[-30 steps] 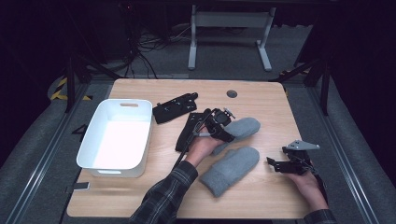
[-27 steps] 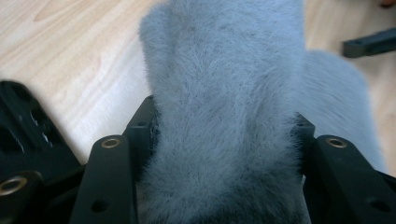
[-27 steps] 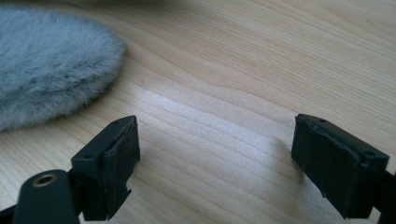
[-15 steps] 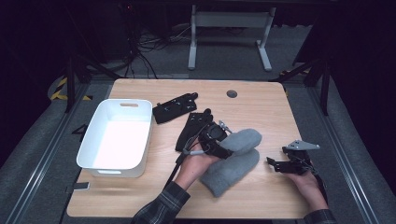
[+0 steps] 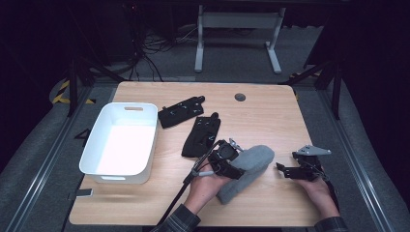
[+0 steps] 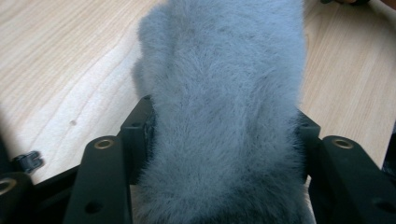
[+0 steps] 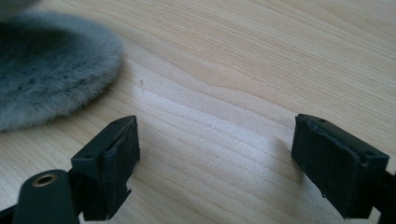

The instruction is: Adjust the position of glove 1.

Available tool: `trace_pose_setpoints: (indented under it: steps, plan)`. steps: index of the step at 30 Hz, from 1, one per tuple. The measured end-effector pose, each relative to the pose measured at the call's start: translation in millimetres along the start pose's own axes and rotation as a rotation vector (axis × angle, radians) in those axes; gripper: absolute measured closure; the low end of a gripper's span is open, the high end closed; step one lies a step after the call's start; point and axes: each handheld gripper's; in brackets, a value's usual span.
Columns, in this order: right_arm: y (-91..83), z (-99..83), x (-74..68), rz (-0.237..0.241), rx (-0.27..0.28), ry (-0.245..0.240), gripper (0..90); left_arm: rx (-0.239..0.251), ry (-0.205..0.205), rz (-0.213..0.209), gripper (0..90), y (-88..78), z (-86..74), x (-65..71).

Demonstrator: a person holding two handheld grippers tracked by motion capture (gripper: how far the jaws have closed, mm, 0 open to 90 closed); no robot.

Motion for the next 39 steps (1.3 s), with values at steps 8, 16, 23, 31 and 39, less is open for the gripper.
trace_pose_setpoints:
  steps: [8, 16, 23, 31, 39]
  plan:
    - [0.0, 0.0, 0.0, 0.000, 0.000, 0.000, 15.9, -0.002, 0.007, -0.021, 27.2, 4.6, -1.2, -0.7]
    - [0.0, 0.0, 0.0, 0.002, 0.001, 0.000, 16.0, 0.083, 0.075, -0.031, 32.2, -29.9, 1.3, -7.8]
    - [0.0, 0.0, 0.0, 0.002, 0.000, 0.000, 16.0, 0.086, 0.103, -0.026, 66.6, -48.6, -7.3, -25.8]
    - [0.1, -0.1, -0.1, 0.001, 0.001, 0.000, 15.9, 0.124, 0.067, -0.088, 64.1, -37.4, -12.2, -55.9]
    - [0.0, -0.1, -0.1, 0.001, 0.001, 0.002, 15.9, 0.166, 0.049, -0.177, 42.1, -16.4, -6.1, -57.9]
Point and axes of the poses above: each handheld gripper's, and its own axes: y roughly forward along the jaws, z roughly out of its top, x roughly to its right
